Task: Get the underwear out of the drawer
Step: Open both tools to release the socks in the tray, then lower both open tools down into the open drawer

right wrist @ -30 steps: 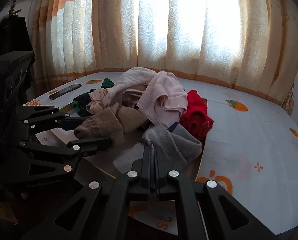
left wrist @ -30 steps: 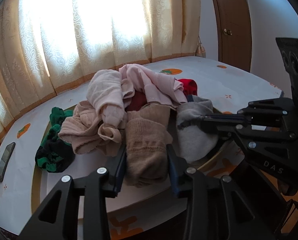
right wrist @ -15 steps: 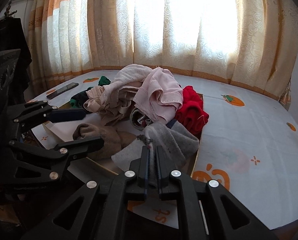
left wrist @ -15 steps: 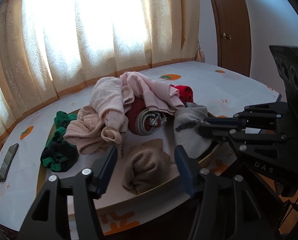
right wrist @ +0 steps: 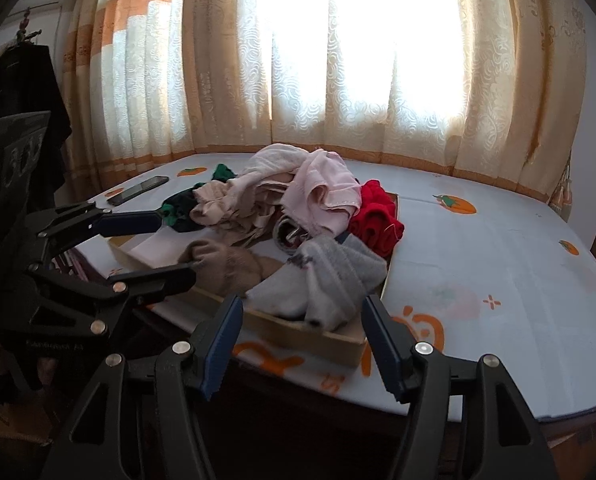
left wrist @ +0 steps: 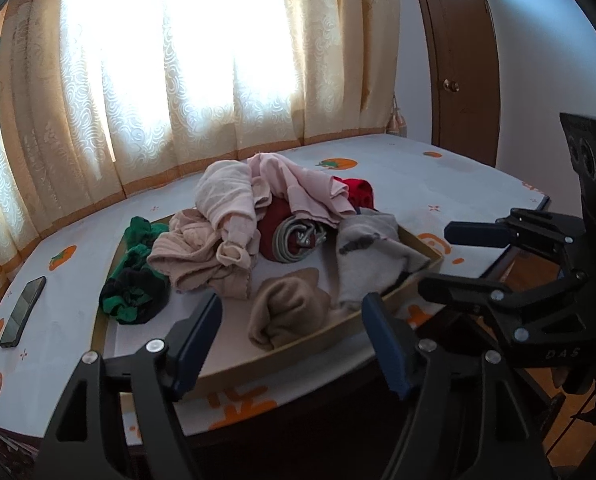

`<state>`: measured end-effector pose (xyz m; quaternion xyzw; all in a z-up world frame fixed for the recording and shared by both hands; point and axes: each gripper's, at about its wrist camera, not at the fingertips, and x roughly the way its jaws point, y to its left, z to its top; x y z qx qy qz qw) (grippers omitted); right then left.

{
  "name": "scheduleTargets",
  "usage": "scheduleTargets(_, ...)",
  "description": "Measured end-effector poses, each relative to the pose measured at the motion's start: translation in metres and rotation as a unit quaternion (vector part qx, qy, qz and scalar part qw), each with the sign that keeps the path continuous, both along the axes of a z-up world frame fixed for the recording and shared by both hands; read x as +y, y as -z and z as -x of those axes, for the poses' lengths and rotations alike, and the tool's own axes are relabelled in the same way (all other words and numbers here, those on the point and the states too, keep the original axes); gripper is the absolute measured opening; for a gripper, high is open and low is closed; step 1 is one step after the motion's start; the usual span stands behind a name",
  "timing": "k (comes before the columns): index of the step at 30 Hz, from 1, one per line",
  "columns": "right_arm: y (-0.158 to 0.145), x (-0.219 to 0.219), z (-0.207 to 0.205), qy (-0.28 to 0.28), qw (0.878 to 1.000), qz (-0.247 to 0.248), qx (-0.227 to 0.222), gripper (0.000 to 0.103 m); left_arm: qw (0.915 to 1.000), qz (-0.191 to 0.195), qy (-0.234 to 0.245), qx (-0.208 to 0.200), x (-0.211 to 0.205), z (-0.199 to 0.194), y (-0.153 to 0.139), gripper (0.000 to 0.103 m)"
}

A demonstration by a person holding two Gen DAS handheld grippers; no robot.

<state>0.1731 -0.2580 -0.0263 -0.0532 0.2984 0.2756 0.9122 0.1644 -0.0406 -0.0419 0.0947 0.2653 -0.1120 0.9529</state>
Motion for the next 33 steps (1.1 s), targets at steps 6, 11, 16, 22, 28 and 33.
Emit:
scheduleTargets(6,0.0,0.004,0.023,-0.019,1.0,-0.001,0.003,0.064,1.0,0.005,0.002,0.006,0.003,0.012,0.003,0.074)
scheduleTargets(11,0.005,0.012,0.038,-0.04,0.999,0.01,0.01,0.064,0.9999,0.008,0.001,0.014,0.007,0.021,0.009,0.074)
scheduleTargets(16,0.017,0.02,0.05,-0.067,0.997,0.024,0.028,0.065,0.9997,0.003,0.001,0.026,0.014,0.032,0.02,0.074)
scheduleTargets(22,0.04,0.03,0.059,-0.107,0.991,0.049,0.068,0.064,0.9982,-0.002,0.0,0.06,0.027,0.043,0.041,0.074)
scheduleTargets(28,0.071,0.044,0.061,-0.177,0.97,0.097,0.133,0.064,0.9928,-0.014,0.012,0.118,0.038,0.053,0.066,0.075)
scheduleTargets(33,0.097,0.059,0.059,-0.229,0.946,0.141,0.184,0.064,0.9865,-0.012,0.017,0.162,0.047,0.06,0.082,0.075)
